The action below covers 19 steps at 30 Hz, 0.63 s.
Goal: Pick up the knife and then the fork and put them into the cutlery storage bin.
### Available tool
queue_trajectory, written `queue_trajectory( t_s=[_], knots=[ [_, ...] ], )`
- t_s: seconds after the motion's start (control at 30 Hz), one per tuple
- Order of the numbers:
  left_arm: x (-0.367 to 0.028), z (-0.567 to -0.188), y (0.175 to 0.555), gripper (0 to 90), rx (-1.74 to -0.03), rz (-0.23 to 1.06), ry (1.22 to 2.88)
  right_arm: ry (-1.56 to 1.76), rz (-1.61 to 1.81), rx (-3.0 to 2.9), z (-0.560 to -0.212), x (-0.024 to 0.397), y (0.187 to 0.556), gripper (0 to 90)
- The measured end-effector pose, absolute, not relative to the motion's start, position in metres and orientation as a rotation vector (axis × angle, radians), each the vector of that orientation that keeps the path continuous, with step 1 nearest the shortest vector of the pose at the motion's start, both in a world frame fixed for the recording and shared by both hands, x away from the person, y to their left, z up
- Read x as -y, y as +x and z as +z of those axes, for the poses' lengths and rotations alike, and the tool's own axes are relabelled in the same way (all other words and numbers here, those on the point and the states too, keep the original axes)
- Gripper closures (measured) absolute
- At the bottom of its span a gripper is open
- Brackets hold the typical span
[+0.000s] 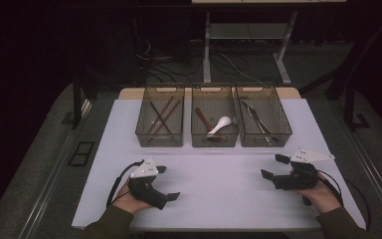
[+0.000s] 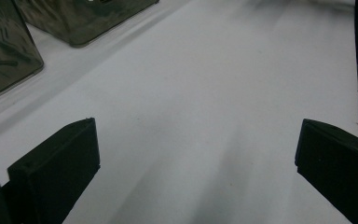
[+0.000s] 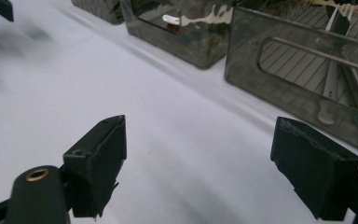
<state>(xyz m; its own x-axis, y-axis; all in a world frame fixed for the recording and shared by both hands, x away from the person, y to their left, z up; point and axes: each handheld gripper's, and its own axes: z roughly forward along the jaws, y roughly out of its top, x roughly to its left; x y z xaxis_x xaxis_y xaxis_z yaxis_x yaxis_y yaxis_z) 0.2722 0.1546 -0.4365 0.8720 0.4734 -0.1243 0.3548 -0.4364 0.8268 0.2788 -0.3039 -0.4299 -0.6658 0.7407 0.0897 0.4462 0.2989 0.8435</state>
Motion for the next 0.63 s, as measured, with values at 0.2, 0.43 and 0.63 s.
queue_trajectory(
  t_s=[0.2,0.43,0.63],
  knots=[
    [-0.154,-0.436,0.272,0.0,-0.599,0.158,2.073,1.067,1.297,-2.275,-0.437,0.303,0.268,18.4],
    [-0.154,-0.436,0.272,0.0,-0.597,0.158,2.075,1.060,1.292,-2.306,-0.441,0.302,0.261,18.5],
    [-0.154,-0.436,0.272,0.0,-0.592,0.162,2.076,1.053,1.288,-2.313,-0.441,0.301,0.260,18.5]
  ],
)
